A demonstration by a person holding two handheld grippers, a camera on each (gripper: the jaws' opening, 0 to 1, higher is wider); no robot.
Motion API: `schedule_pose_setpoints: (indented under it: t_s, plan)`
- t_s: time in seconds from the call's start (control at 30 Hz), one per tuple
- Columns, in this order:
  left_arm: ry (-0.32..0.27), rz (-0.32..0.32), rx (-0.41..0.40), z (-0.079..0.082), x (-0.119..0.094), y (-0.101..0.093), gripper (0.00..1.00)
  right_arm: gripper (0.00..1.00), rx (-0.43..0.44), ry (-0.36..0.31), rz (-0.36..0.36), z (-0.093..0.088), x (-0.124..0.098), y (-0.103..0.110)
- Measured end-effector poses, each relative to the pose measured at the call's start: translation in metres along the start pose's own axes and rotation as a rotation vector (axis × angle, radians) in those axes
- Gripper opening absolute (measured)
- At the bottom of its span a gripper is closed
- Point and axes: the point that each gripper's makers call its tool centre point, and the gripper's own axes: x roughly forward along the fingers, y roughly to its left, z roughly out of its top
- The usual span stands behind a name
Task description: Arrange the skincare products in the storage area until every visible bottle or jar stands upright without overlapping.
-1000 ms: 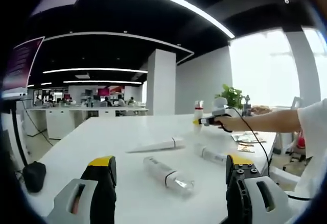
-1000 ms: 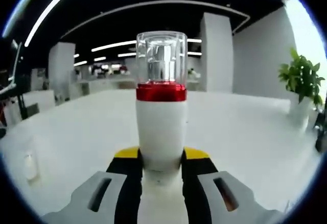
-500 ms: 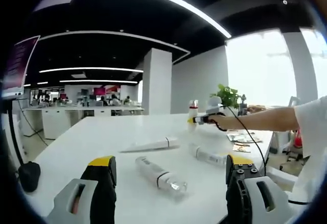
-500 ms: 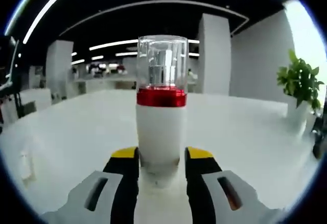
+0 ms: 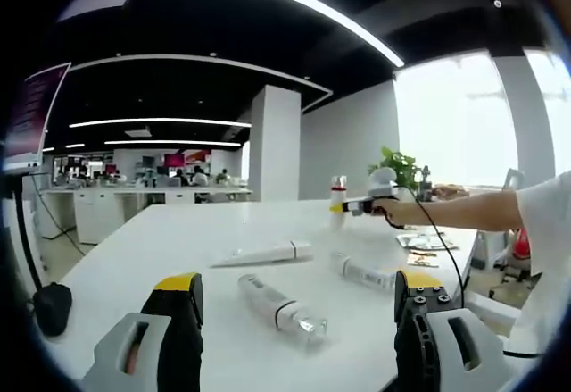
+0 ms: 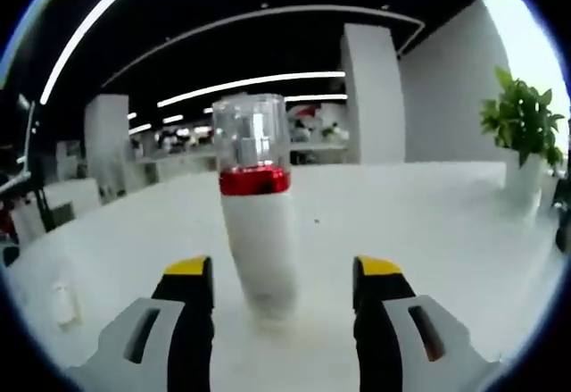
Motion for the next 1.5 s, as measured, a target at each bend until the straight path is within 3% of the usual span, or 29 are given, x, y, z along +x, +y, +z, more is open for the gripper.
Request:
schedule_pose_setpoints:
  t_s: [0.2, 0.33, 0.47, 0.73, 0.9, 1.17, 1.4, 1.5]
  plan:
    - [-0.008, 0.007, -0.007, 0.001, -0.001, 0.004, 0.91, 0.75, -0.01, 0.023, 0.099, -0.003, -0.02, 0.023]
    - [-0.003, 0.01, -0.009, -0.001, -0.001, 0.006, 0.91, 0.87, 0.015, -0.01, 0.165, -0.001, -0.04, 0.044]
    - [-0.009, 0.008, -0.007, 0.0, -0.001, 0.005, 0.91, 1.0, -0.035, -0.001, 0.225, -0.004, -0.051, 0.059]
    - [-0.004, 0.01, -0.005, -0.001, -0.001, 0.005, 0.91, 1.0, -0.083, -0.023, 0.333, 0.001, -0.092, 0.091]
    - [-0.003, 0.007, -0.004, -0.001, 0.0, 0.003, 0.91, 1.0, -0.074, -0.025, 0.386, 0.008, -0.113, 0.097]
    - [-0.002, 0.004, -0.002, 0.0, 0.0, 0.001, 0.91, 1.0, -0.081, -0.057, 0.412, 0.014, -0.149, 0.1]
    - [0.004, 0.004, 0.004, -0.001, 0.0, 0.002, 0.91, 1.0, -0.06, -0.066, 0.401, 0.011, -0.17, 0.089]
    - [0.006, 0.013, 0.004, -0.001, 0.0, 0.004, 0.91, 0.99, -0.122, -0.075, 0.364, 0.008, -0.178, 0.08]
